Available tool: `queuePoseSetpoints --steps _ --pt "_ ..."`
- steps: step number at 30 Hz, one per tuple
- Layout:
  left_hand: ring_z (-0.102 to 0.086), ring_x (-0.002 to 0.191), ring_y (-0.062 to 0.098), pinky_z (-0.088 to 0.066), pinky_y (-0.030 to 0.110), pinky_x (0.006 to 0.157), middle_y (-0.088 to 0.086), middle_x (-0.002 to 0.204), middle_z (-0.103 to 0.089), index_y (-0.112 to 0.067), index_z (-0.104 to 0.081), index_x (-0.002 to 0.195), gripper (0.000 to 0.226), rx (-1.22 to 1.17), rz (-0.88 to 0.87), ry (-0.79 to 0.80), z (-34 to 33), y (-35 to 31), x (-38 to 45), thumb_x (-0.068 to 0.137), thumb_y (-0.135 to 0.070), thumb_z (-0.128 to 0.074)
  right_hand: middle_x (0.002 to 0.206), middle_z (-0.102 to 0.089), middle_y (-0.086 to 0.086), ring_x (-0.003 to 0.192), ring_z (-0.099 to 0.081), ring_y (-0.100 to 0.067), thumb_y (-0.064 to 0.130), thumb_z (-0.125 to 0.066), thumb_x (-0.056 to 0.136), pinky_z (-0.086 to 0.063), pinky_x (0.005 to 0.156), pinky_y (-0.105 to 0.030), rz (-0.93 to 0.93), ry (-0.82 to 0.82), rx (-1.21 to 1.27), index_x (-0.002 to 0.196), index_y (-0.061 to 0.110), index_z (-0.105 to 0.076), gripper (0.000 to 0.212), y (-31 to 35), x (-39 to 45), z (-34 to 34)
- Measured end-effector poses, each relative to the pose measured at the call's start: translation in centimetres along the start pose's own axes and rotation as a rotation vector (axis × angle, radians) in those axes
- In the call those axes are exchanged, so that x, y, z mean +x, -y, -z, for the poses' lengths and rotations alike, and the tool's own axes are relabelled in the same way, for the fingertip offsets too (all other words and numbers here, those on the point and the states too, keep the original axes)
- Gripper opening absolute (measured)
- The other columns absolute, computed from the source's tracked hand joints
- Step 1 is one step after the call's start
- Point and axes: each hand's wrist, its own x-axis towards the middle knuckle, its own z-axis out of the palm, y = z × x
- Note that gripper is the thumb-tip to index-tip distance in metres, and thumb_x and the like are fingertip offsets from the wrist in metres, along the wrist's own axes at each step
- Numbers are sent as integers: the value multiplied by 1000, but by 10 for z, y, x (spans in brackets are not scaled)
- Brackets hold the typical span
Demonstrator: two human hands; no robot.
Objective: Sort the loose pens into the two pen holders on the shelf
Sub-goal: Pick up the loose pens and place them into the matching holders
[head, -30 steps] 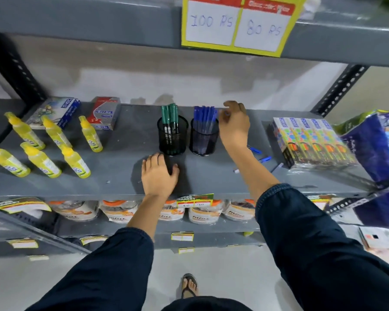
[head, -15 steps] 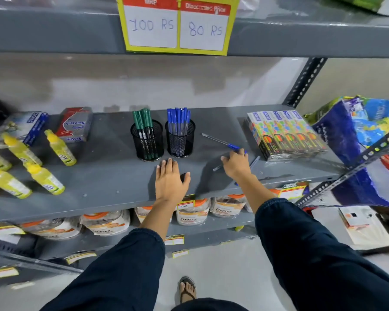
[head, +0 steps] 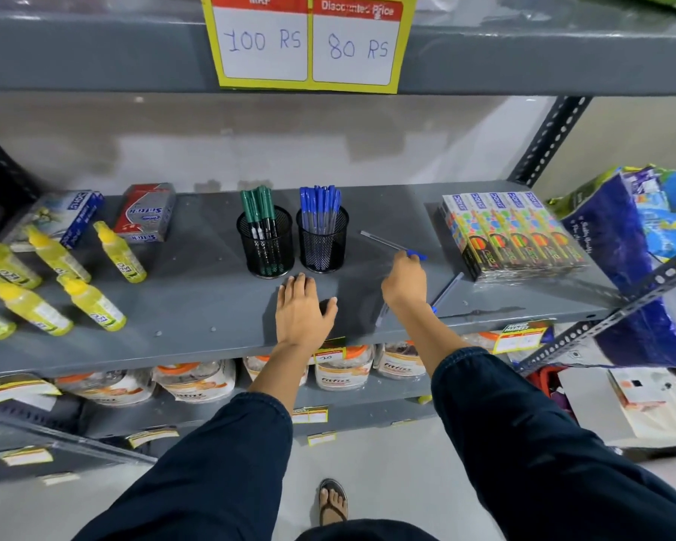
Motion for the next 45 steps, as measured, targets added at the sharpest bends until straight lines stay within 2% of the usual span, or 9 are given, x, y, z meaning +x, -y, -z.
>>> queuePoseSetpoints --steps 4,7,12,17,23,31,35,40,45 --pt "-26 136 32 -18 43 115 18 145 -37 -2 -36 134 58 -7 0 -5 -1 0 -1 91 -41 -45 115 -57 -27 100 -57 -41 -6 -49 85 -42 69 -36 -1 -65 221 121 -5 -44 37 17 7 15" --pt "-25 137 33 -16 44 116 19 144 -38 -1 -36 134 58 -30 7 -13 -1 0 -2 91 -39 -45 87 -61 -18 77 -56 -33 0 -53 82 -43 64 -34 65 -173 394 115 -1 -50 33 45 16 40" --pt "-34 131 36 -23 46 113 24 137 -46 3 -42 128 56 -31 -17 -56 -5 1 -4 88 -36 -51 113 -57 -21 77 -56 -20 -10 -51 82 -54 80 -36 347 -387 710 135 7 -44 56 95 28 76" --pt "-37 129 36 -24 44 113 23 134 -48 2 -44 126 54 -27 -9 -65 -4 1 -3 87 -35 -52 108 -56 -21 74 -56 -21 -13 -47 83 -56 74 -38 515 -422 612 135 7 -44 56 115 37 62" --pt "-40 127 37 -26 46 111 24 133 -49 3 -45 126 56 -50 0 -74 -5 0 -3 85 -32 -56 119 -53 -21 91 -61 -36 -10 -45 87 -54 82 -47 452 -182 357 134 9 -43 51 112 42 31" --pt "-40 128 37 -26 46 111 24 133 -50 4 -46 125 55 -69 12 -70 -6 0 -2 84 -30 -58 129 -46 -21 106 -58 -38 -6 -49 89 -49 93 -39 416 -65 196 137 7 -40 50 108 45 17" --pt "-40 128 36 -25 46 111 24 133 -50 4 -47 125 53 -71 9 -82 -7 1 -1 84 -29 -56 133 -43 -20 107 -58 -37 -4 -50 90 -50 95 -38 404 -98 221 137 6 -40 49 108 42 24" --pt "-38 128 37 -26 47 111 23 133 -50 4 -47 124 50 -79 -14 -96 -7 4 -2 85 -28 -53 128 -50 -18 101 -61 -35 -4 -43 91 -49 89 -36 345 -226 289 123 3 -55 35 86 35 41" --pt "-32 132 35 -20 45 114 20 139 -43 0 -43 129 53 -48 -12 -48 -5 3 1 88 -34 -49 121 -62 -19 105 -60 -38 -7 -41 88 -52 88 -41 262 -150 158 109 4 -66 35 26 15 42"
